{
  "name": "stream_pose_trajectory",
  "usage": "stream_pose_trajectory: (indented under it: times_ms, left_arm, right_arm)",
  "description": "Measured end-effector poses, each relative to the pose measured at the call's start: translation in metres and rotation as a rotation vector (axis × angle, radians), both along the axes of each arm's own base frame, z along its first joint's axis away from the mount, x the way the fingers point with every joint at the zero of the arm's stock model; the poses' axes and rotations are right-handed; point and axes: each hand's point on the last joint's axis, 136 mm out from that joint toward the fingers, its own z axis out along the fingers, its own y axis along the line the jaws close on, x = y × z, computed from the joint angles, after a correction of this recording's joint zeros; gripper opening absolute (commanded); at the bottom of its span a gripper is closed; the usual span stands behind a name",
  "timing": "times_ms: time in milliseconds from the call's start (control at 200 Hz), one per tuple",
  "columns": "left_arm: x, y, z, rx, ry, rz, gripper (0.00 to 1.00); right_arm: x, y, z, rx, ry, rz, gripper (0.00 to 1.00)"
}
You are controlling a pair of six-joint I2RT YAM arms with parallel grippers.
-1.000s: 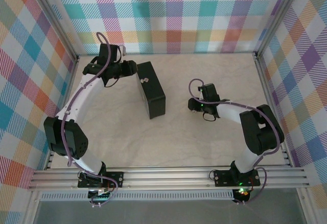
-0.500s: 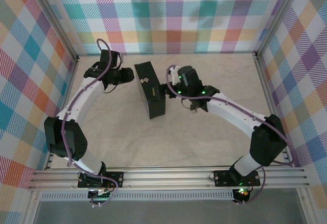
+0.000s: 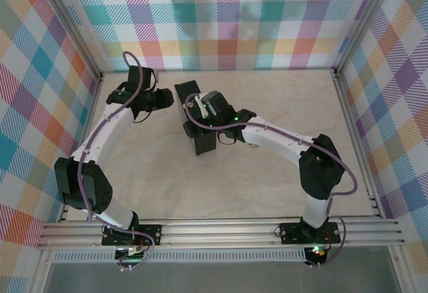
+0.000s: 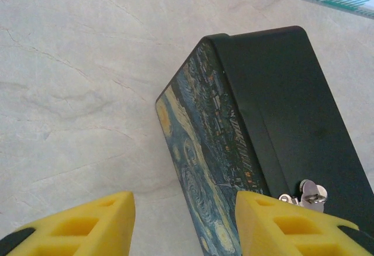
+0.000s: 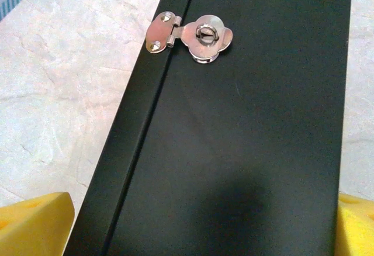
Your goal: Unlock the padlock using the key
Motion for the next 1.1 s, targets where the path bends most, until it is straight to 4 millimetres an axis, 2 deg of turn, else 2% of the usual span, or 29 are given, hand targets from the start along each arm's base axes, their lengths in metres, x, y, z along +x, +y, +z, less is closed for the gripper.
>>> stream_pose_trajectory:
  times_ms: [215,440,510,640,770,930,1100]
  left_arm:
    - [0.0,0.002,0.0,0.0,-0.001,0.005,0.48]
    - [-0.002,0.002,0.005,-0.005,-0.012,0.002,0.48]
    - [-0.003,0.002,0.01,-0.006,-0.021,-0.001,0.48]
    - [-0.009,-0.001,0.019,-0.028,-0.036,-0.019,0.47]
    - [-0.014,-0.017,0.024,-0.088,-0.036,-0.074,0.46]
    - [-0.025,-0.044,0.006,-0.152,0.012,-0.132,0.46]
    - [-0.028,-0.06,-0.014,-0.188,0.068,-0.153,0.46]
  right_arm:
    - [0.002,0.0,-0.003,0.0,0.012,-0.025,0.85]
    - [0.009,-0.006,-0.002,0.083,0.045,-0.083,0.82]
    - [0.012,-0.017,0.0,0.168,0.088,-0.115,0.82]
    - [0.023,-0.049,-0.002,0.343,0.196,-0.187,0.85]
    - [0.024,-0.076,-0.012,0.502,0.278,-0.212,0.88]
    - [0.025,-0.099,-0.025,0.672,0.33,-0.229,0.89]
    - [0.021,-0.094,-0.038,0.78,0.386,-0.205,0.89]
